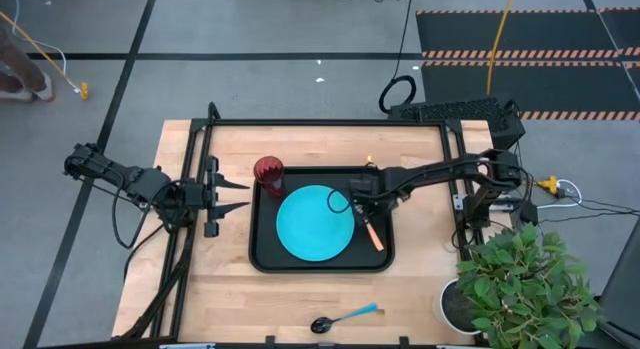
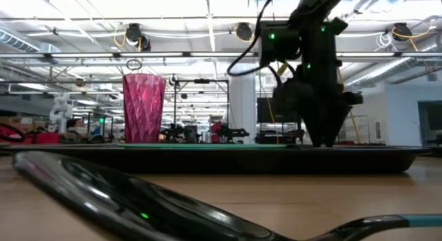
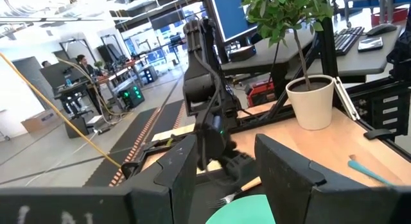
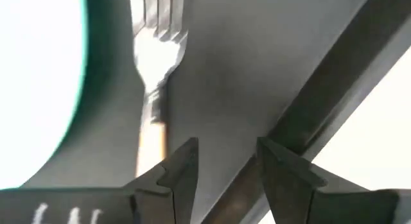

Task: Pick and place plate/cup/fork/spoon on tray
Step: Put the fork on the black food tray

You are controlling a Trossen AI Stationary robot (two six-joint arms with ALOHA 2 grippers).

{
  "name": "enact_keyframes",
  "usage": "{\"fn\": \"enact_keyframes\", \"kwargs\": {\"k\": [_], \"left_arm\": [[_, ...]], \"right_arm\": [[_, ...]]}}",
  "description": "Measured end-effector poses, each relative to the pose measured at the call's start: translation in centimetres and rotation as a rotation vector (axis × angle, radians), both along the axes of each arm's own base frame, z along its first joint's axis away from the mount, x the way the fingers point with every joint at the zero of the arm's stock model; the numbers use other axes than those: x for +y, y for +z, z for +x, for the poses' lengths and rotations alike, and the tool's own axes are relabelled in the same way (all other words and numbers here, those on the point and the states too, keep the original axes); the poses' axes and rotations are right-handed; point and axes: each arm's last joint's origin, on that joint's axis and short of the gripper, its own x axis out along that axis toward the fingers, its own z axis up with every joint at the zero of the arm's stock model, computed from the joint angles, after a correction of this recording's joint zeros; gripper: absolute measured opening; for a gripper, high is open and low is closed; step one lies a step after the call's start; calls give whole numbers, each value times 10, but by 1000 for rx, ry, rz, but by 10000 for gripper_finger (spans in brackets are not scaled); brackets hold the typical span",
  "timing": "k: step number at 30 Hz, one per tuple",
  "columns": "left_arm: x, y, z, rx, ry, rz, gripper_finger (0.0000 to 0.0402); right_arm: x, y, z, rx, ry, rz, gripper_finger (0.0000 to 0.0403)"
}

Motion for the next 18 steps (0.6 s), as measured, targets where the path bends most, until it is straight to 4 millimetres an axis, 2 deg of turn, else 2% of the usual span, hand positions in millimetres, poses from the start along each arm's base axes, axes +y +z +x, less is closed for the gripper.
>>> {"fn": "enact_keyframes", "kwargs": {"k": [10, 15, 18], "left_arm": [[0, 0, 0, 0, 0, -4, 161], [0, 0, 0, -4, 0, -6, 161], [0, 1, 0, -8, 0, -7, 161]], "right_arm": [[45, 4, -11, 86, 53, 39, 146], [60, 4, -13, 82, 100, -13, 144], [62, 6, -12, 82, 117, -58, 136]]}}
